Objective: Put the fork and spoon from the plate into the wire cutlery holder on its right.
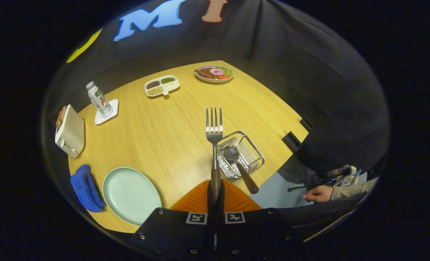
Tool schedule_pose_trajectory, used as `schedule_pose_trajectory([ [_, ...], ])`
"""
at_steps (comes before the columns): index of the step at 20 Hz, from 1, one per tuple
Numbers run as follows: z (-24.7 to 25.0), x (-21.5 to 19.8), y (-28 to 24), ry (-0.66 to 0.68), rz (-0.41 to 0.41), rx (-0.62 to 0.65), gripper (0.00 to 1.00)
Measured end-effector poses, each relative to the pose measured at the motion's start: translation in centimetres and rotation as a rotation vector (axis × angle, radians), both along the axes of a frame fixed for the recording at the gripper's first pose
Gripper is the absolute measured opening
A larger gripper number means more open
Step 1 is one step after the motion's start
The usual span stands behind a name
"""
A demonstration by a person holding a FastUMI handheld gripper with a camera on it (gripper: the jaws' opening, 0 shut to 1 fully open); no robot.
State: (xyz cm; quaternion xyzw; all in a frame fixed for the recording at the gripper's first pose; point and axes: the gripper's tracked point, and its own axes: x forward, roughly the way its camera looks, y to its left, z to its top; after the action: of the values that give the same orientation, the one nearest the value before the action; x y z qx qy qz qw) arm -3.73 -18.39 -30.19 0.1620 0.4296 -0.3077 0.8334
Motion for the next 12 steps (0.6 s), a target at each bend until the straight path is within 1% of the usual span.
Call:
schedule_pose_trajectory([
  [5,-1.3,-1.8,-1.3,0.077,-0.060,0.093,0.04],
  [9,-1.0,-2.6,-1.1,0.116,-0.069,0.172,0.04],
  [12,-1.0,-2.5,-0.9,0.118,-0.064,0.194,0.05],
])
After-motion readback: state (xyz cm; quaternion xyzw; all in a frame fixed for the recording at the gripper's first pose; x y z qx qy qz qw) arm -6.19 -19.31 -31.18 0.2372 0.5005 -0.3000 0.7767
